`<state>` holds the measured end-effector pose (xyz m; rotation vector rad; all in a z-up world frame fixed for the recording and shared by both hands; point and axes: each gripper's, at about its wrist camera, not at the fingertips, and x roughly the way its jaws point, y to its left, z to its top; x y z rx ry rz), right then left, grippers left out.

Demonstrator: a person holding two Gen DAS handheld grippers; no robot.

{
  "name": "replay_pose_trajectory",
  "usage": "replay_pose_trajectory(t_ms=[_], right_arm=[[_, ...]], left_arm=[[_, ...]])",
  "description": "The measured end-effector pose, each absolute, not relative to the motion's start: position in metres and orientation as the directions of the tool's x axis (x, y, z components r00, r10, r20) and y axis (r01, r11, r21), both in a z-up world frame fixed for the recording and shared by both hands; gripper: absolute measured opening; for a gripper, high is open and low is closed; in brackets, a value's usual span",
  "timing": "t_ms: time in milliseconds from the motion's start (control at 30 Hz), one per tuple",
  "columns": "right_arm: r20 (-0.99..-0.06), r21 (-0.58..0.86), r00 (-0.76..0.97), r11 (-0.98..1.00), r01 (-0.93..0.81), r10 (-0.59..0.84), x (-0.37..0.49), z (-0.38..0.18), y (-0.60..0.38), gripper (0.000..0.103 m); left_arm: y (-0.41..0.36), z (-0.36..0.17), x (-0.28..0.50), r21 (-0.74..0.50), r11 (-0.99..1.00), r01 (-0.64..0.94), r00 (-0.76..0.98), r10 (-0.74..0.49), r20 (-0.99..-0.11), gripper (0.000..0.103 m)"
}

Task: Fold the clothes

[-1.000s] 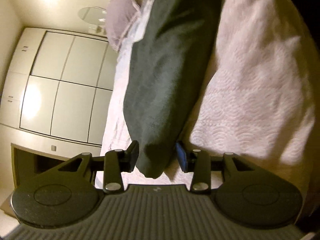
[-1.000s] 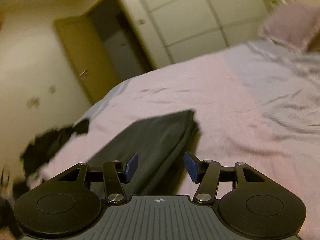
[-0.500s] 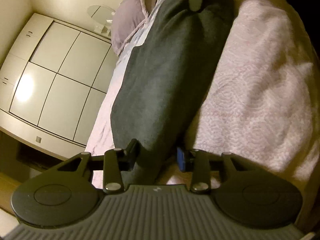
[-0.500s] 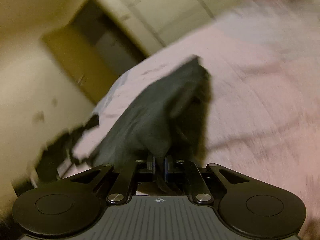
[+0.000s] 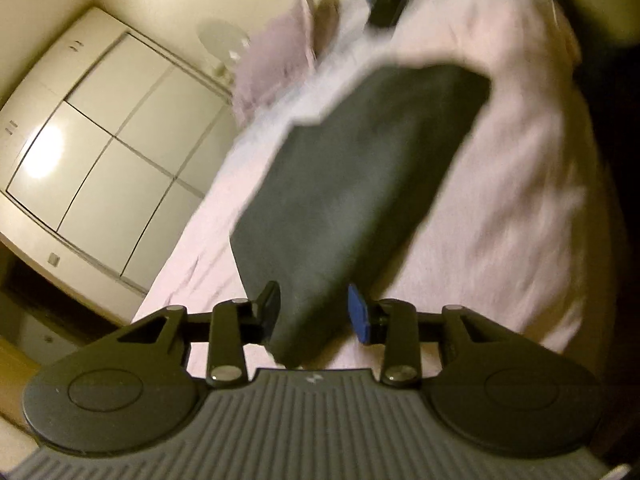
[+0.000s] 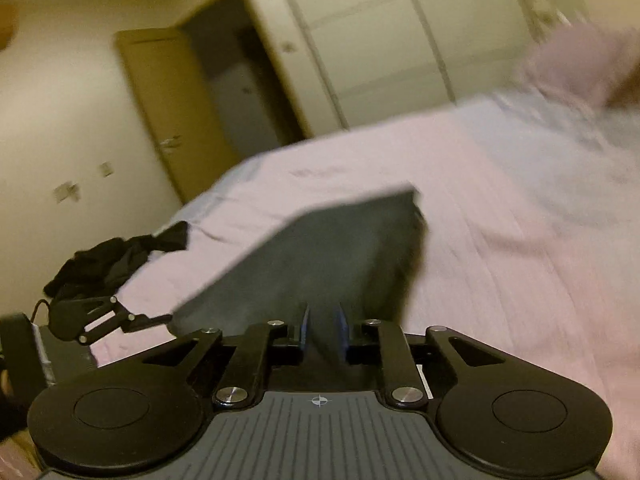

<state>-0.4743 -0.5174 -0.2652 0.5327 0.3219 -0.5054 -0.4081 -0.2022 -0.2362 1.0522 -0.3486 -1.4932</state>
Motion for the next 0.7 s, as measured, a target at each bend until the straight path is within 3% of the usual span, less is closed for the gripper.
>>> replay_pose_trajectory(t_ms=[167, 333, 400, 433, 467, 500, 700], right_arm=[[-0.419, 0.208, 0.829, 0.849, 0.486, -0.371, -0.433, -0.243, -0.517, 0.022], [-0.584, -0.138, 0.690, 0.890, 0.436, -0.428, -0.411, -0.293, -0.509, 0.022], [-0.590, -0.092, 0.680, 0.873, 0.479, -0.436, -0.440, -0.311, -0.514, 0.022], [-0.582, 0.019, 0.700, 0.854, 0.520, -0.413, -0.460, -0.317, -0.522, 0.022], [-0.574, 0.126, 0.719, 0.825, 0.551, -0.393, -0.476, -0.322, -0.529, 0.033], [-0.564, 0.188, 0.727, 0.796, 0.575, -0.392, -0.485, -0.326, -0.532, 0.038], [-0.545, 0.172, 0.718, 0.780, 0.601, -0.434, -0.486, -0.310, -0.525, 0.038]], left_arm=[[-0.230, -0.217, -0.410, 0.687, -0.207, 0.697, 0.129, -0.906, -0.404, 0.033], [-0.286, -0.233, -0.384, 0.485, -0.230, 0.844, 0.097, -0.823, -0.559, 0.035], [-0.289, -0.236, -0.370, 0.388, -0.200, 0.900, 0.063, -0.821, -0.568, 0.035], [-0.288, -0.236, -0.366, 0.359, -0.187, 0.915, 0.052, -0.825, -0.563, 0.035], [-0.286, -0.236, -0.364, 0.349, -0.179, 0.920, 0.050, -0.829, -0.557, 0.035], [-0.287, -0.237, -0.365, 0.347, -0.172, 0.922, 0.054, -0.831, -0.554, 0.035], [-0.286, -0.229, -0.371, 0.402, -0.165, 0.901, 0.095, -0.828, -0.553, 0.035]])
